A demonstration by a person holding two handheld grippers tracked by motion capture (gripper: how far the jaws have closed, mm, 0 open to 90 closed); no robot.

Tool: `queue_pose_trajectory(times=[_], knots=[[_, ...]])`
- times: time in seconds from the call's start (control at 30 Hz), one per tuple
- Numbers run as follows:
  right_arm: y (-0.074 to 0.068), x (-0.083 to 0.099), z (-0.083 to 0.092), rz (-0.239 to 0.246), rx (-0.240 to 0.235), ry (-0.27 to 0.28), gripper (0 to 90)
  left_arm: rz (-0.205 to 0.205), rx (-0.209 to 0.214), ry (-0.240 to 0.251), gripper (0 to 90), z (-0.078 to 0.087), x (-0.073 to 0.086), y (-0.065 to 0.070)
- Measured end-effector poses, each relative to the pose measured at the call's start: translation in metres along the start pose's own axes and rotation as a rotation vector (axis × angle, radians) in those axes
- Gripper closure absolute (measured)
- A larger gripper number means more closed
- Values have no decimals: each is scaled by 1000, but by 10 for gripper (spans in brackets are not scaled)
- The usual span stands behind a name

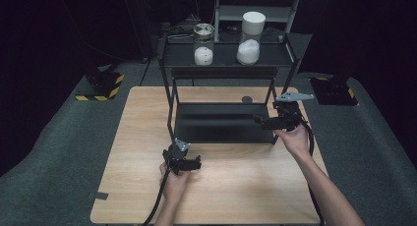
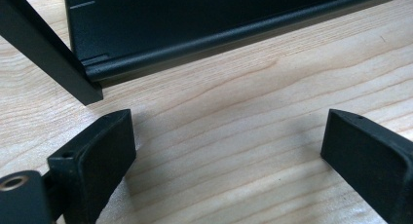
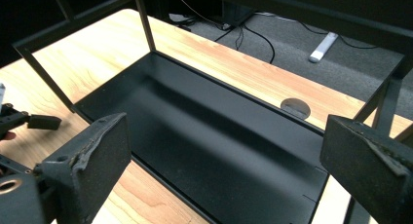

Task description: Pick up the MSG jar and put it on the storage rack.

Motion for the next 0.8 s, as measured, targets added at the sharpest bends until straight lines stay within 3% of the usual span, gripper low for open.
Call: queue_pose_trajectory(times=[0.53, 0.8], knots=[[-14, 12, -31, 5, -52, -37, 43, 0, 0, 0, 57, 0, 0, 0], [-19, 21, -44, 1, -46, -80, 44, 0, 0, 0, 57, 0, 0, 0]])
Point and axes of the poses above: each handheld gripper's, and its own axes: z roughly backward along the jaws, x roughly out of its underside, y roughly to its right, the point moved 1 cm from there along -z, roughly forward along the jaws, and after that the axes turned 5 degrees about z, right-handed, at the moved point
